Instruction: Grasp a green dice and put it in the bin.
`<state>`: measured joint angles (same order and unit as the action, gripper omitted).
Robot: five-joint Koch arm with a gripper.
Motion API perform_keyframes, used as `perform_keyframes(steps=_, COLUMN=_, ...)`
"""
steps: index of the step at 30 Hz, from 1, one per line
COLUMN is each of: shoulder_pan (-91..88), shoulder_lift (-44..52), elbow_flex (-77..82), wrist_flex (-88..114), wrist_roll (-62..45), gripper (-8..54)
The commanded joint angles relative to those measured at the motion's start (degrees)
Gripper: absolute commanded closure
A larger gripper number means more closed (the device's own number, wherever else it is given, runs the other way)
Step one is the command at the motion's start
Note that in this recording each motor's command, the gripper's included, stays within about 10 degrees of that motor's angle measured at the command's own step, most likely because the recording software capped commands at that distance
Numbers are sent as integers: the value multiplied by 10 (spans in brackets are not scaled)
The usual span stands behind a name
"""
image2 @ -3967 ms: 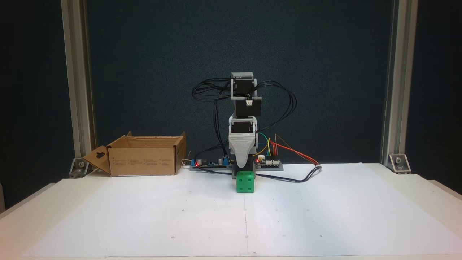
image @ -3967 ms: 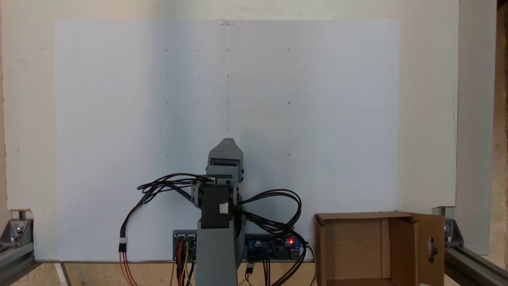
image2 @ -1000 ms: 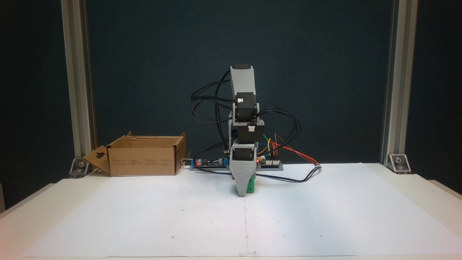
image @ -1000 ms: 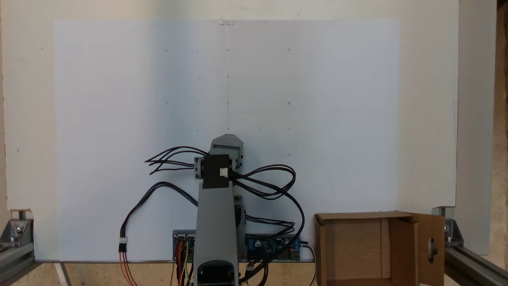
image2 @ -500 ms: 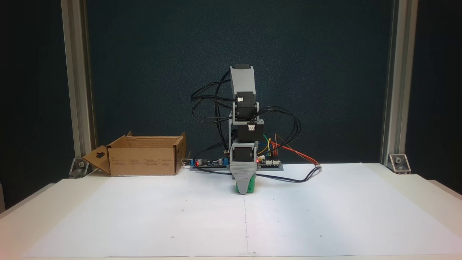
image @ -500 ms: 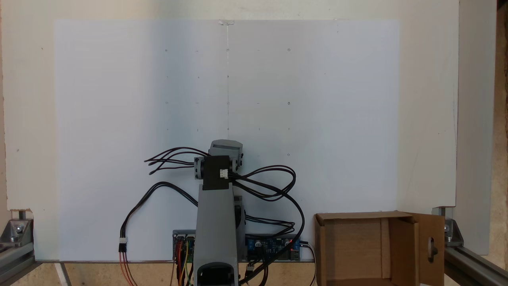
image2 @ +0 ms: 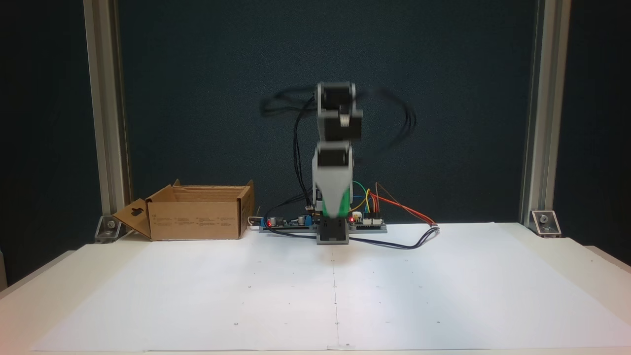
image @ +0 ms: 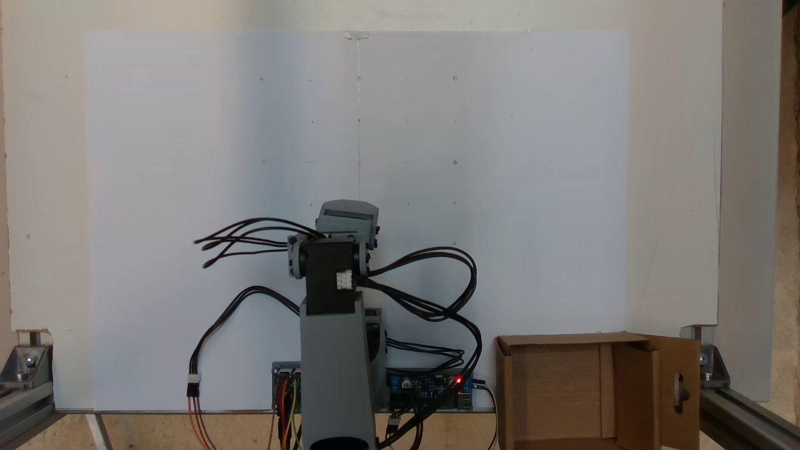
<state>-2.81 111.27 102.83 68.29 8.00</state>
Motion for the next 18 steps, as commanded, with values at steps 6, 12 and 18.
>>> perform_keyframes(steps=6, shoulder_pan=10, shoulder_lift=11, elbow_flex=-178, wrist_flex=128, wrist_roll=19, gripper=333)
perform_keyframes(steps=12, shoulder_pan=172, shoulder_lift=11, elbow_flex=-178, wrist_flex=46, wrist_roll=-51, gripper=333)
perform_keyframes(steps=18, shoulder_pan=422, shoulder_lift=-30, elbow_flex=-178, wrist_flex=-92, wrist_roll=-159, gripper=333)
